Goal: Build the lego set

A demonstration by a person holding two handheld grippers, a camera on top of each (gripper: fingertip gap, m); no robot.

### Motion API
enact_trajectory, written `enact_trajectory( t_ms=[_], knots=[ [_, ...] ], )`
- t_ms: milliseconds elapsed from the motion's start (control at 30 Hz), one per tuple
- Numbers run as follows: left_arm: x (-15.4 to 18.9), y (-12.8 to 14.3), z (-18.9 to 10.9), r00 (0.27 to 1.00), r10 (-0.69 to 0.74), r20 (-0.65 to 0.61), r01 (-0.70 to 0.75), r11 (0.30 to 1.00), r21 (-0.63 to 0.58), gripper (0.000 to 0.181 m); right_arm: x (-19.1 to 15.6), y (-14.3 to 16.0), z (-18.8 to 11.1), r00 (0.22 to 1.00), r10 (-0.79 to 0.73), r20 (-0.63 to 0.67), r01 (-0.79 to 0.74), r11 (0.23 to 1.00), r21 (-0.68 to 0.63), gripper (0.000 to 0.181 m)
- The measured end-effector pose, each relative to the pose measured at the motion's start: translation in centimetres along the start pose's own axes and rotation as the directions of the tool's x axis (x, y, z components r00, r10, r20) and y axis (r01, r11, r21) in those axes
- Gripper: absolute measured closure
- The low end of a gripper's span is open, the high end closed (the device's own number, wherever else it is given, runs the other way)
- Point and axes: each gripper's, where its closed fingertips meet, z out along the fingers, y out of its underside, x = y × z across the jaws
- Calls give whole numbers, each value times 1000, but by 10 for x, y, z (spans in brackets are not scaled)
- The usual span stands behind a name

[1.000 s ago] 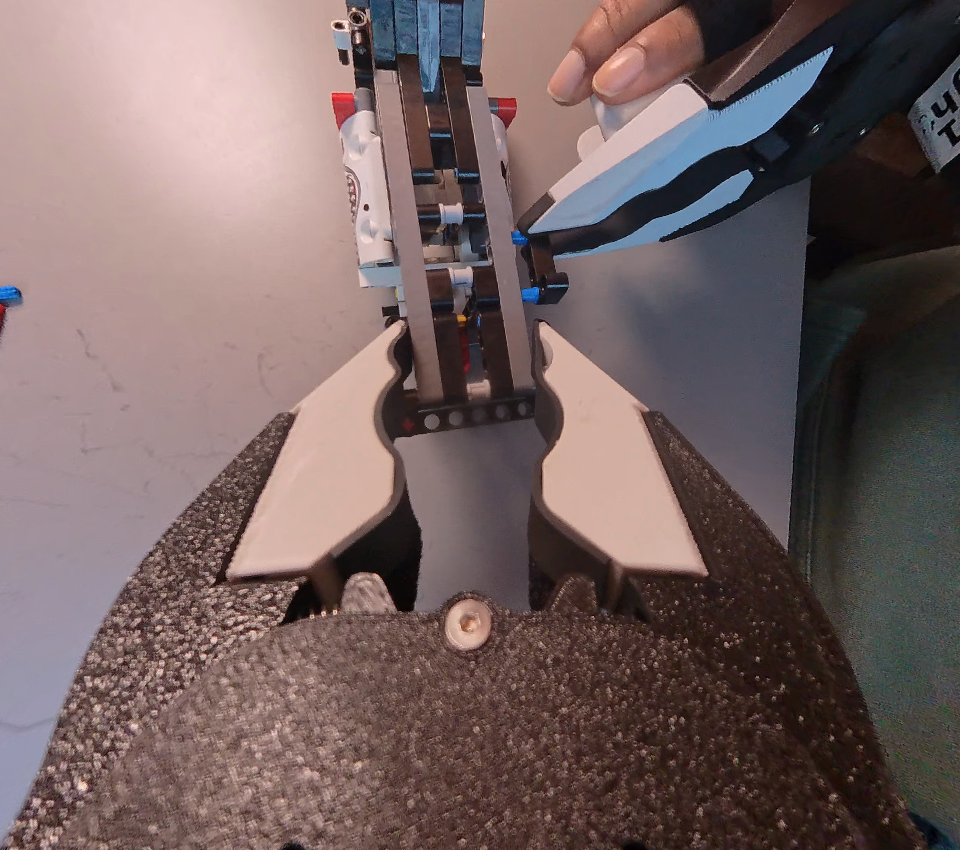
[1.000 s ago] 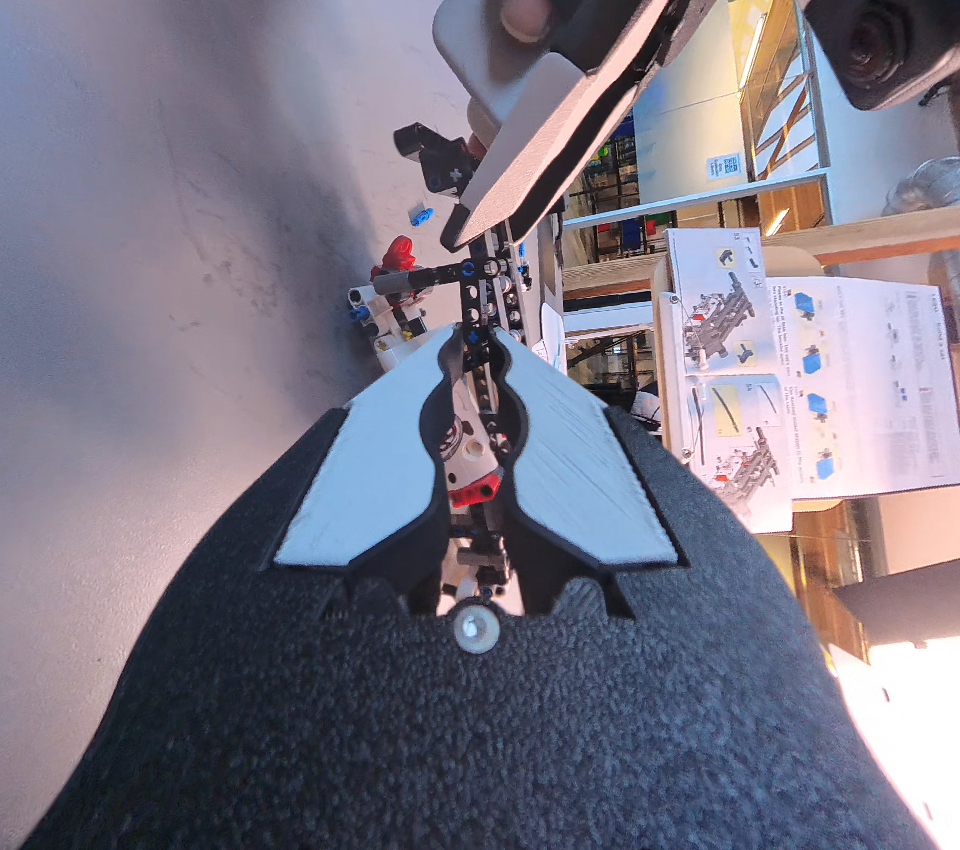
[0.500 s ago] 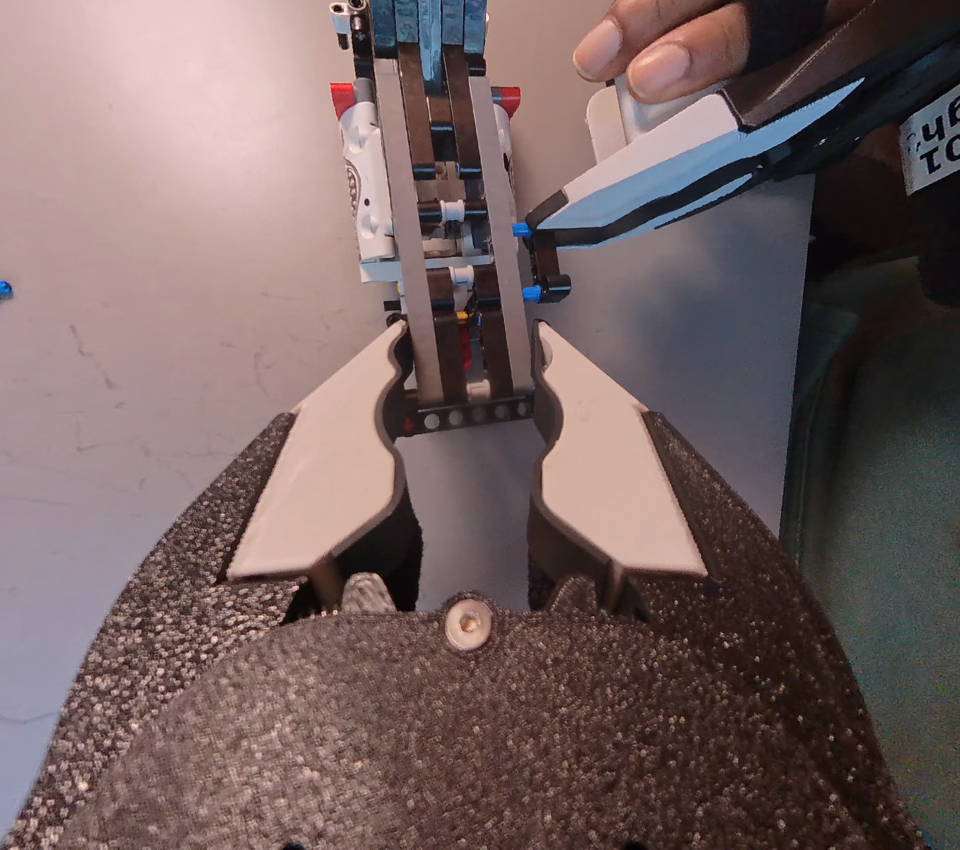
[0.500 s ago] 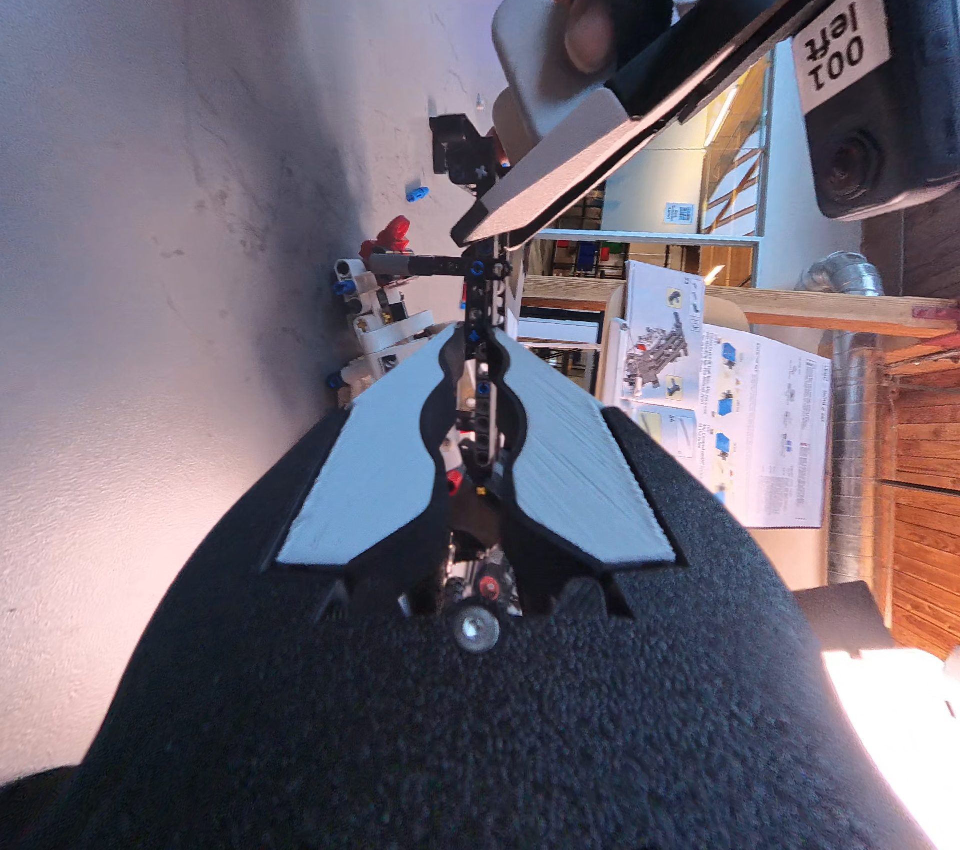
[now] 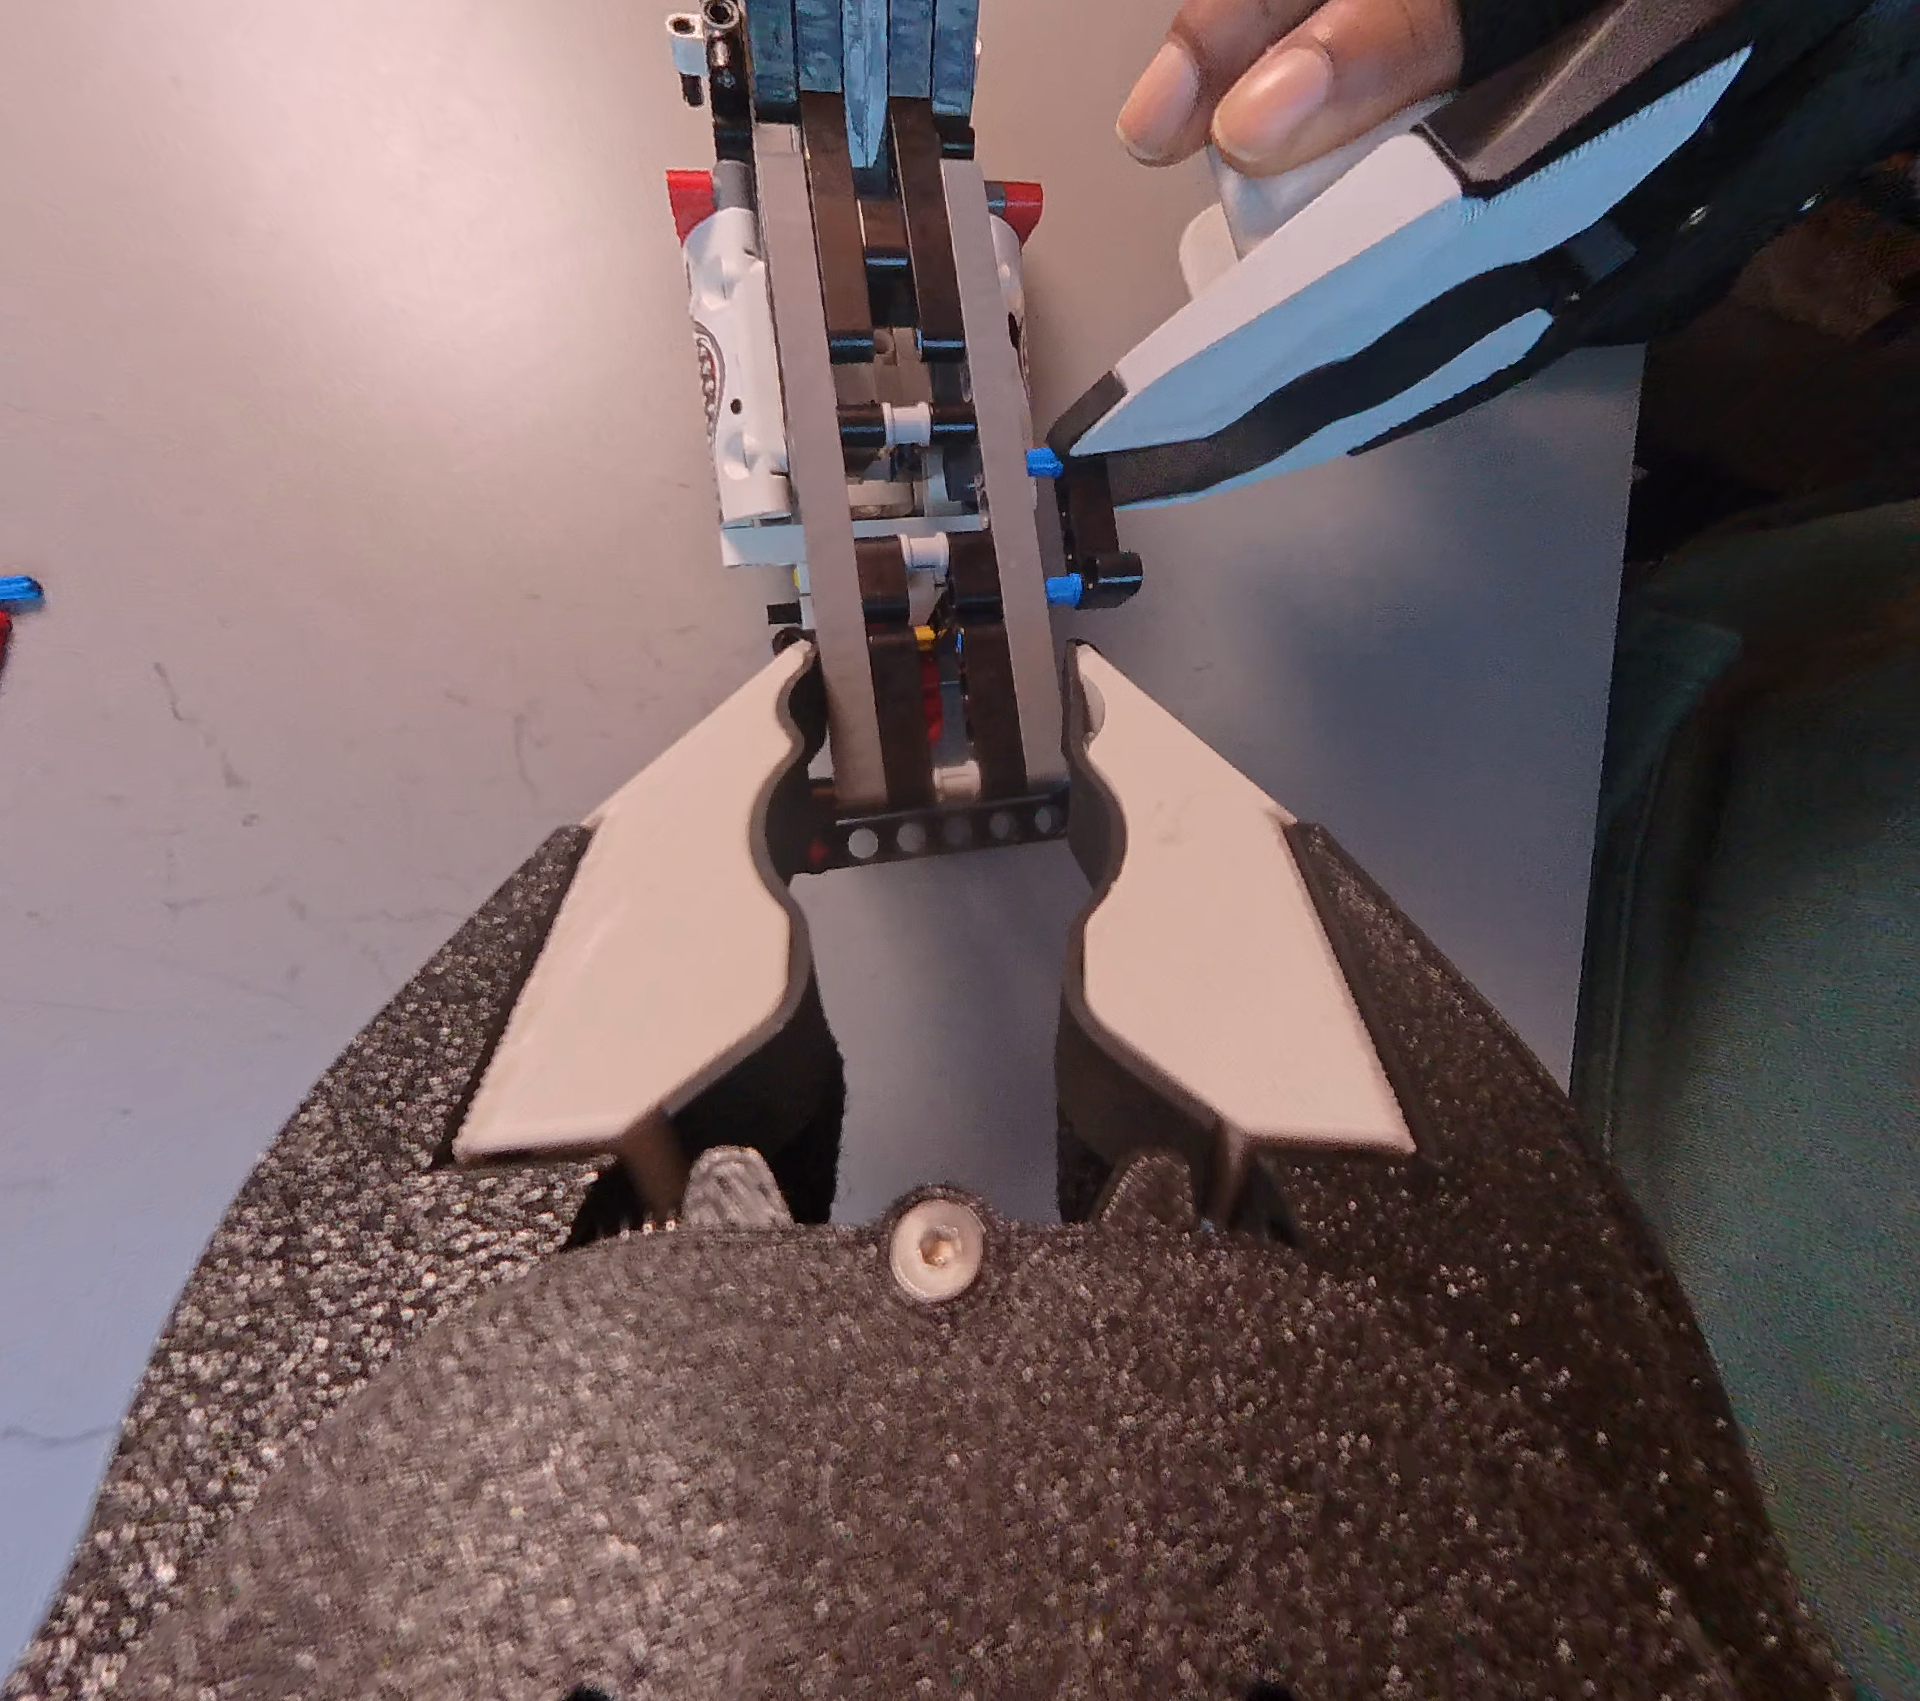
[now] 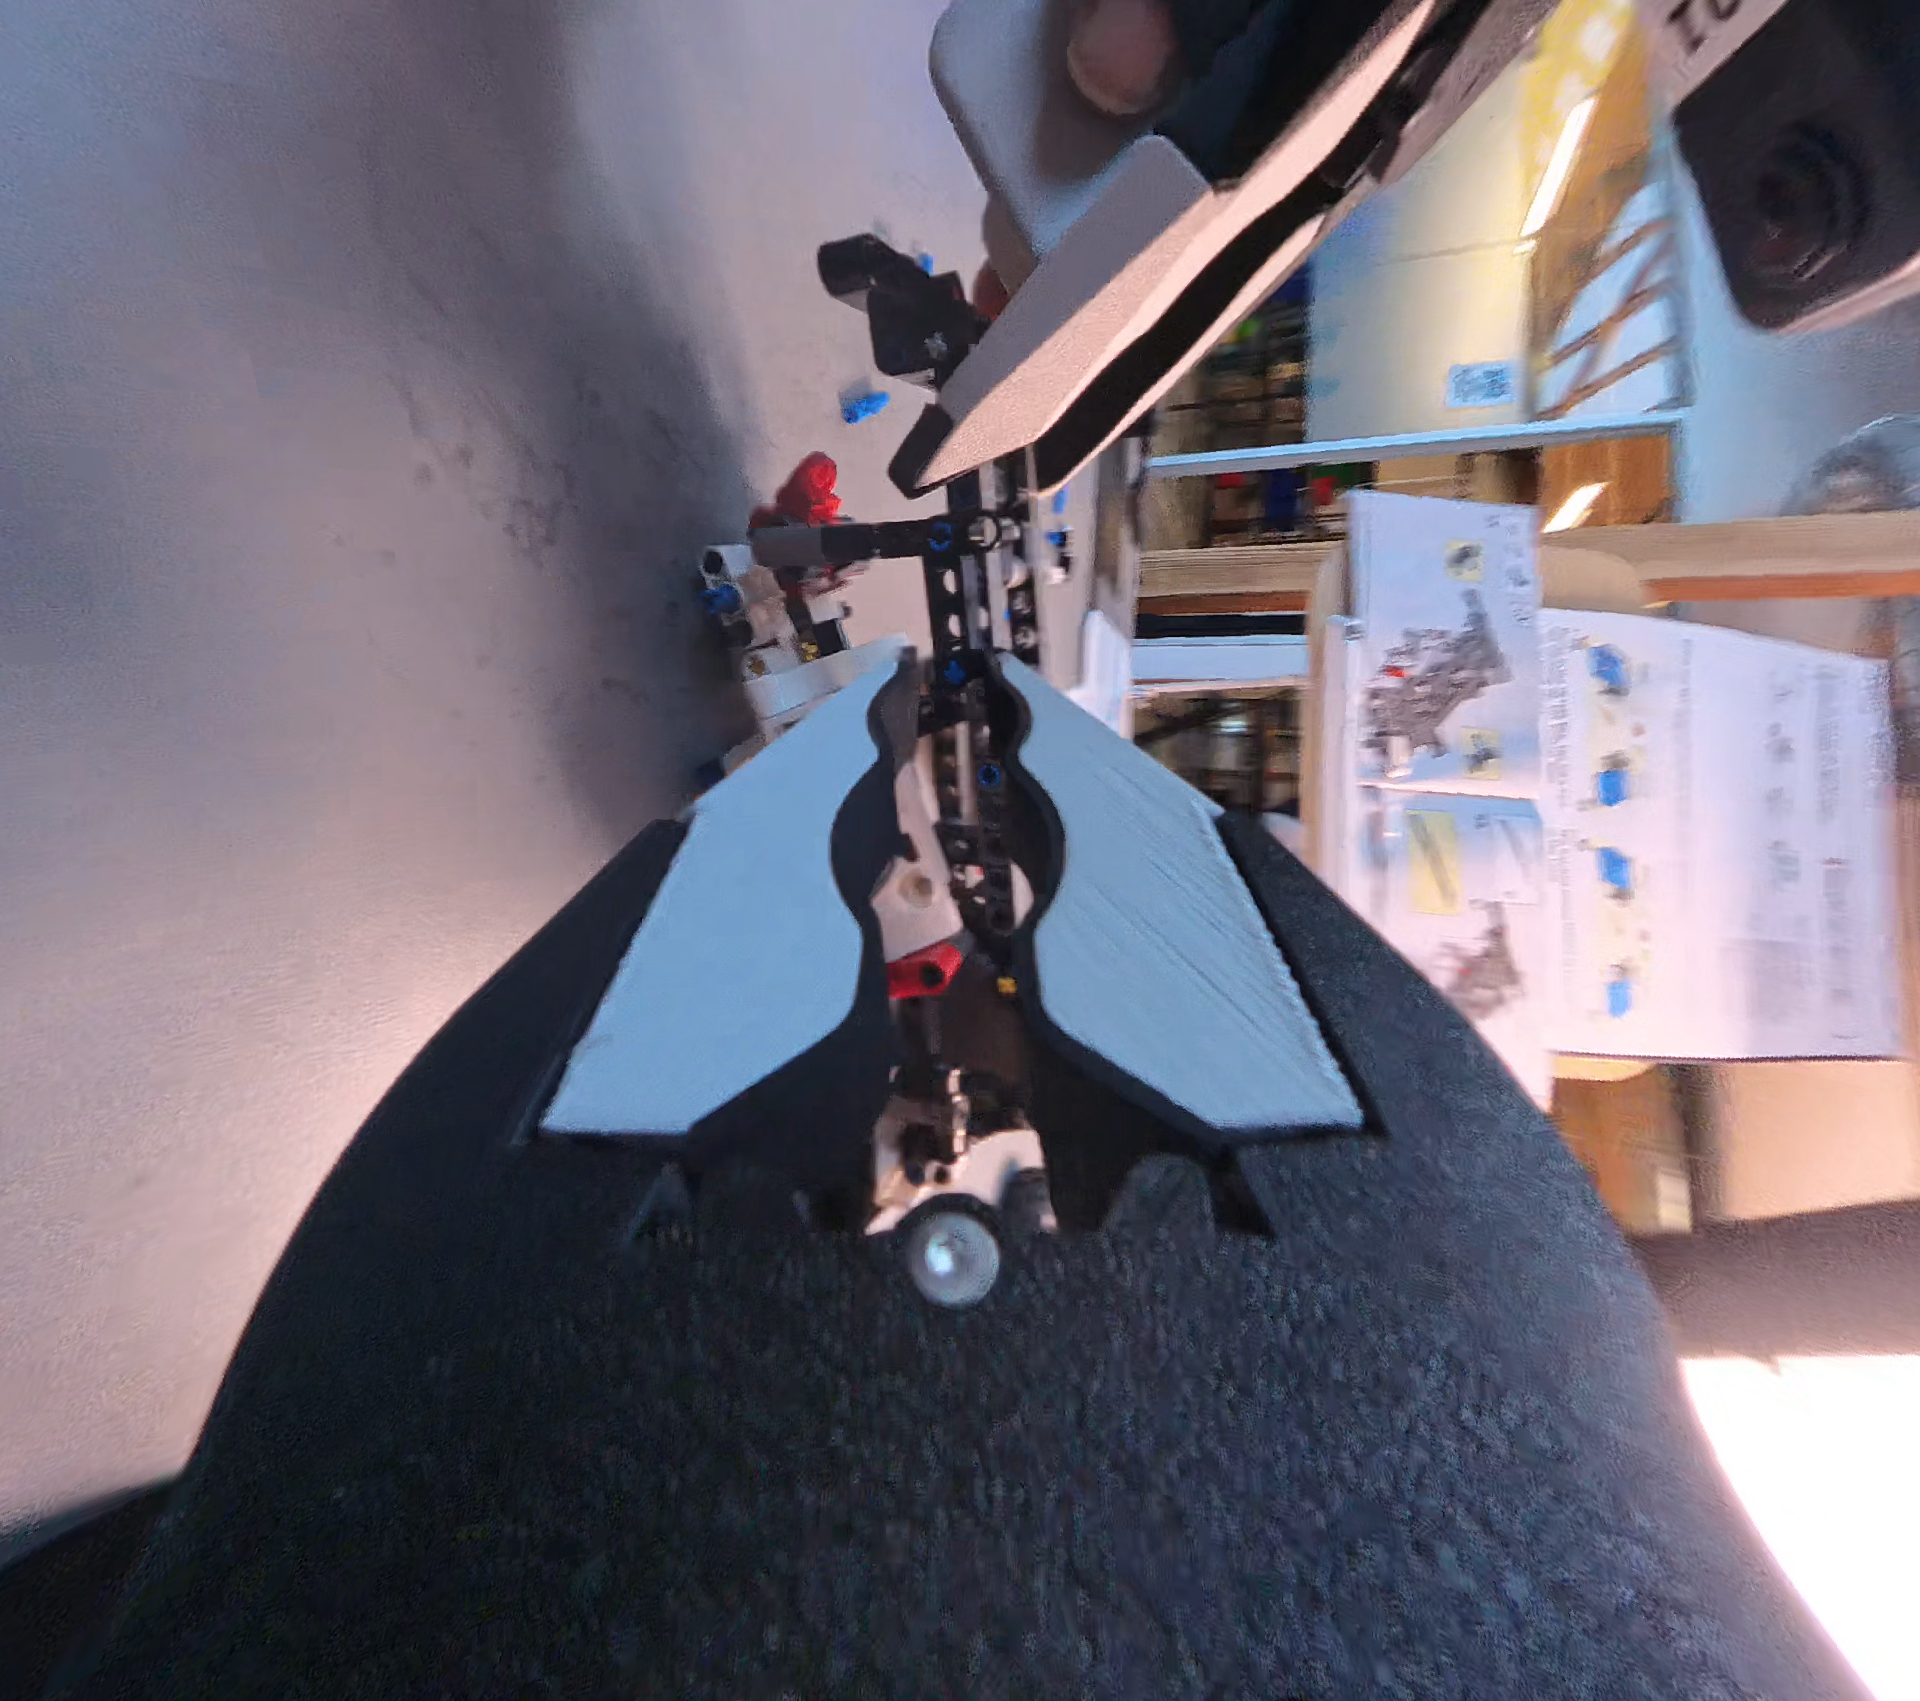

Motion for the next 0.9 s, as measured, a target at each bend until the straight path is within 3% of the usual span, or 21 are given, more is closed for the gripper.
enact_trajectory(
  t_ms=[100,200,300,400,533,900],
  knots=[
    [1,0,-1,1000,19,-1,-19,1000,1,136,-2,-10,-9,949,228,220,-239,970,29,148],
    [2,1,-2,999,47,-10,-48,999,-12,136,11,-2,-4,831,356,427,-361,930,-74,120],
    [2,0,-1,997,70,-16,-70,997,-19,136,14,0,11,719,355,598,-347,928,-133,109],
    [3,-2,-1,997,68,-27,-68,998,3,136,2,5,22,613,338,714,-291,937,-194,110],
    [2,-1,0,997,72,-35,-71,997,26,136,-8,2,22,489,357,796,-316,923,-220,120],
    [4,3,0,994,72,-86,-69,997,30,136,-8,0,23,418,327,847,-355,918,-179,126]
  ],
)
